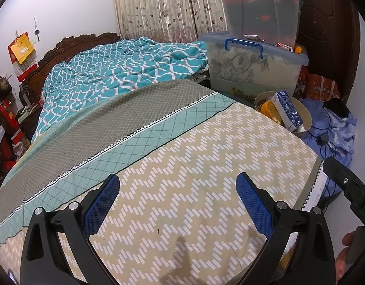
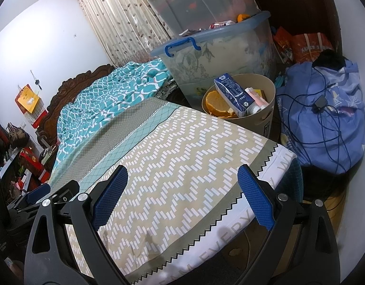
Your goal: Collect trash
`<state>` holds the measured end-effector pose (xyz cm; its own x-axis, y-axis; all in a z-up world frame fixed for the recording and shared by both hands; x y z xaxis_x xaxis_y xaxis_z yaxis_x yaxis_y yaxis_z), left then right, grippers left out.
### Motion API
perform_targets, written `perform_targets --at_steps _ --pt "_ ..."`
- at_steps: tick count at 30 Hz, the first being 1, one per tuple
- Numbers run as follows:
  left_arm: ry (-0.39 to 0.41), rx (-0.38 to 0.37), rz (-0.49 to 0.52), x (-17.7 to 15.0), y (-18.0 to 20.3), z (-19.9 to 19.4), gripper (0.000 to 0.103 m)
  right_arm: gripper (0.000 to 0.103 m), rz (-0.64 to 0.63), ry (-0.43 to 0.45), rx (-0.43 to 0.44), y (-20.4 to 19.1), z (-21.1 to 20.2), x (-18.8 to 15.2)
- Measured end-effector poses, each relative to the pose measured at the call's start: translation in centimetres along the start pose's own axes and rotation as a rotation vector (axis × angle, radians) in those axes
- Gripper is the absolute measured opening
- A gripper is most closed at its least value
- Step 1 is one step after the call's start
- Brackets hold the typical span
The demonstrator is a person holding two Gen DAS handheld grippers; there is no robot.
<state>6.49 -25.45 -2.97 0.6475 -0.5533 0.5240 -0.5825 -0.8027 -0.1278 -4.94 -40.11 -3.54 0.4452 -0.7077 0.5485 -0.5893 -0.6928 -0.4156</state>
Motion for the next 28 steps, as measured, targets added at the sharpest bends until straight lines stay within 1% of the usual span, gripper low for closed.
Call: perform_targets --at_steps 12,20,28 --pt "0.002 0.002 0.002 -0.1 0.1 0.0 0.094 0.093 0.0 0.0 -0.001 0.0 0.1 0.0" --pt "0.058 0.024 0.037 -0.2 0.3 -1.1 0.094 0.093 -0.001 -0.002 -0.001 -0.1 0.1 0.0" --pt "0.036 0.001 0.023 -0.2 0.1 -1.1 0.094 0.093 -0.001 -0.003 0.0 -0.1 0.1 0.0"
Point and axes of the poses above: each gripper's, at about its wrist camera, not at the fingertips, and z roughly the way its jaws point, y to its right, x to its top, the point moved 10 cm from there along z, roughly the way its jaws point, and after that the axes turned 14 degrees about -y, right-handed, at the moved point
